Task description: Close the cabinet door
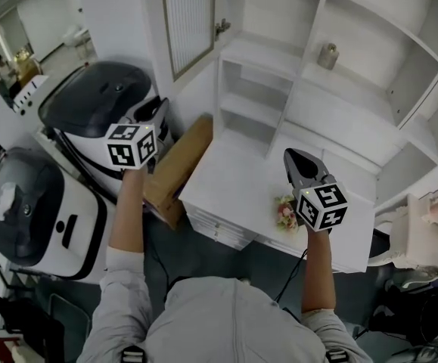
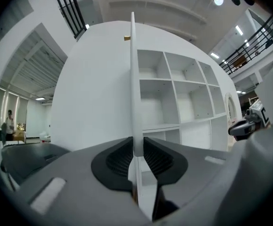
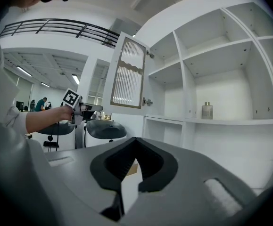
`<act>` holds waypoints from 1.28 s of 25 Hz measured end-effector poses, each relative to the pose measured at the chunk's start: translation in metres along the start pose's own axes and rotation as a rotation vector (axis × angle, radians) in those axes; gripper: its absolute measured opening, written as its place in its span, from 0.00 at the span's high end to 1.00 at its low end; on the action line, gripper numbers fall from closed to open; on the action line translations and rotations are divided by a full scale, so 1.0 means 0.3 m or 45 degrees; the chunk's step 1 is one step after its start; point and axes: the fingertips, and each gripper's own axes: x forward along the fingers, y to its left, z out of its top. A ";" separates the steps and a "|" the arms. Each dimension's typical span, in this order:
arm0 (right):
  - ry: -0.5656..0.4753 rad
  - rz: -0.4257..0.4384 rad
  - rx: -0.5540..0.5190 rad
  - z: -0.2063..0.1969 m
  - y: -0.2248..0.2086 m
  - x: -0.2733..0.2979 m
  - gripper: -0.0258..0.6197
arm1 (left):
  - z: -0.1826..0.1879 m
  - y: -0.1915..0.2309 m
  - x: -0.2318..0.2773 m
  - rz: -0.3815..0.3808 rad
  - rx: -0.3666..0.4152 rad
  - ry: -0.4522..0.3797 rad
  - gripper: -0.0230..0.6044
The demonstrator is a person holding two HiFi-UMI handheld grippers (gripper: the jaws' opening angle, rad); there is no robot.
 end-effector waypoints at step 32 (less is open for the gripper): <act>-0.012 -0.080 0.104 -0.077 -0.428 -0.143 0.96 | 0.059 -0.733 0.380 -0.353 0.060 -0.071 0.74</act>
